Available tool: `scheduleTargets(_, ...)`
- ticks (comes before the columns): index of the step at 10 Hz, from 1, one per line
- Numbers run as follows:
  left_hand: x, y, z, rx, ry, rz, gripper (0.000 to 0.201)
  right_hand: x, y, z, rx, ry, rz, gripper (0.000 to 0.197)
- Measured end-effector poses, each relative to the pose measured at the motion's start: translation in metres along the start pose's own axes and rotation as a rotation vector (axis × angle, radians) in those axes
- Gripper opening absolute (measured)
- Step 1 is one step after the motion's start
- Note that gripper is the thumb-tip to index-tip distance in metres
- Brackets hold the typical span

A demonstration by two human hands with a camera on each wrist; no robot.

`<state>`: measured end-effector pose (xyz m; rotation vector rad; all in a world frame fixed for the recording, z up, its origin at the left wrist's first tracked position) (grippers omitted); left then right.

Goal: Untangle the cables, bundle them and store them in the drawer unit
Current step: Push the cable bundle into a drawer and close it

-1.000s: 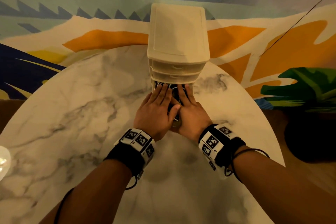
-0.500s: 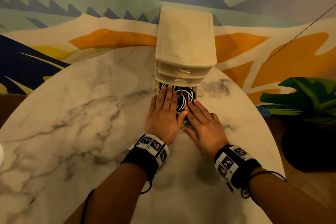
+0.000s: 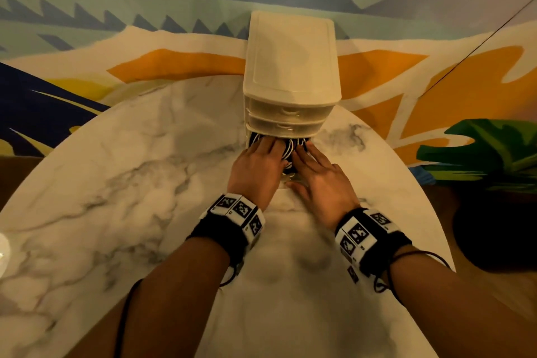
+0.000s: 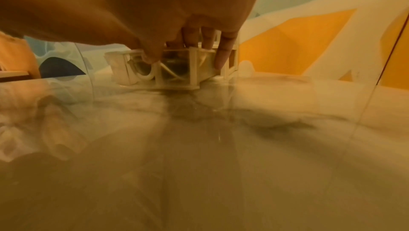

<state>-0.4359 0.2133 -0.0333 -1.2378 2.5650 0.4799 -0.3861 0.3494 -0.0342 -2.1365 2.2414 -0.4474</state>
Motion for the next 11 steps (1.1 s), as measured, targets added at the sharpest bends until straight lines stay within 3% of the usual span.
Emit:
scheduleTargets(1,0.003,-0.002,0.002,-0.054,0.002,-0.02,0.015,0.0,0.008,0.0,-0.015,0.029,0.015,0.06)
scheduleTargets(3,0.005,-0.016,0.011,0.033,0.154,0.022,0.049,-0.007,0.02,0.002,-0.295,0.116,0.092,0.045)
scheduleTargets(4,0.007,-0.031,0.006,-0.009,0.126,-0.02,0.042,-0.005,0.023,0.005,-0.313,0.262,0.149,0.048)
scheduleTargets(5,0.011,-0.045,-0.001,-0.154,-0.072,-0.231,0.013,-0.017,0.01,0.014,-0.367,0.491,0.314,0.029)
scheduleTargets(6,0.019,-0.049,0.005,-0.172,-0.349,-0.431,0.022,-0.019,0.006,0.03,-0.28,0.627,0.382,0.015)
scheduleTargets(7,0.027,-0.038,0.009,-0.149,-0.361,-0.384,0.033,-0.015,0.018,0.034,-0.238,0.698,0.388,0.012)
scheduleTargets(9,0.04,-0.011,0.013,-0.039,-0.431,-0.34,0.053,-0.016,0.046,0.027,-0.095,0.701,0.363,0.03)
scheduleTargets(10,0.039,-0.01,0.01,0.07,-0.484,-0.363,0.056,-0.016,0.041,0.027,-0.044,0.682,0.351,0.035)
scheduleTargets(11,0.036,-0.027,-0.003,0.129,-0.517,-0.39,0.045,-0.013,0.023,0.026,-0.062,0.687,0.319,0.043)
Point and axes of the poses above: each hand's wrist, its own y-axis towards the middle knuckle, its own z-axis out of the palm, x = y × z, the point moved 2 cm from there along y, towards the middle knuckle, and after that the axes turned 10 degrees about z, right-handed, at the moved point
